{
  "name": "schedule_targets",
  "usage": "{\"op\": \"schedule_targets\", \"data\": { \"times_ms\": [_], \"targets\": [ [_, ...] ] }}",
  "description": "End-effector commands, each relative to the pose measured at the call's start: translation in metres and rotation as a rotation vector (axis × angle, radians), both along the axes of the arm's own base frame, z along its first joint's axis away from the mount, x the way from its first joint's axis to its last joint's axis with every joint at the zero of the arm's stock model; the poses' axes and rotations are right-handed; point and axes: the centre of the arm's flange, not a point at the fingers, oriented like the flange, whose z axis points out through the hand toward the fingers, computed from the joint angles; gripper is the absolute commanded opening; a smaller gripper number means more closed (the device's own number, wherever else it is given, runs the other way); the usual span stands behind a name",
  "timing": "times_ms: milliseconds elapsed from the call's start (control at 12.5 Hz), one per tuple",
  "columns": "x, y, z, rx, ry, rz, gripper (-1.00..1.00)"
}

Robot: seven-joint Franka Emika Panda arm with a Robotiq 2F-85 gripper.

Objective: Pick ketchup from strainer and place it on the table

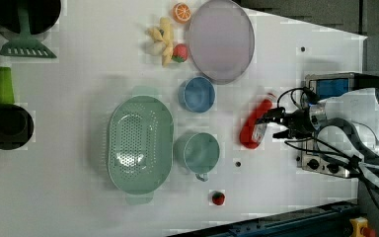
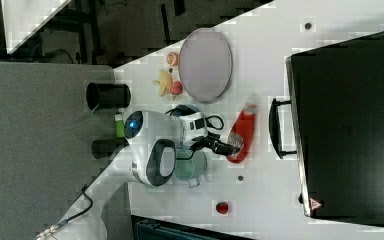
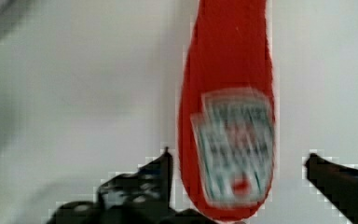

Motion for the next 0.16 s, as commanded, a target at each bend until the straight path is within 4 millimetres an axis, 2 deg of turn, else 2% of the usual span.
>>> {"op": "schedule_targets", "data": {
  "times_ms": [80,160],
  "targets": [
    [0.027,-0.002,0.075,-0.015,-0.144,0.037,1.00],
    [0.033,-0.002,0.096,-0.018,-0.162,0.038,1.00]
  ]
}}
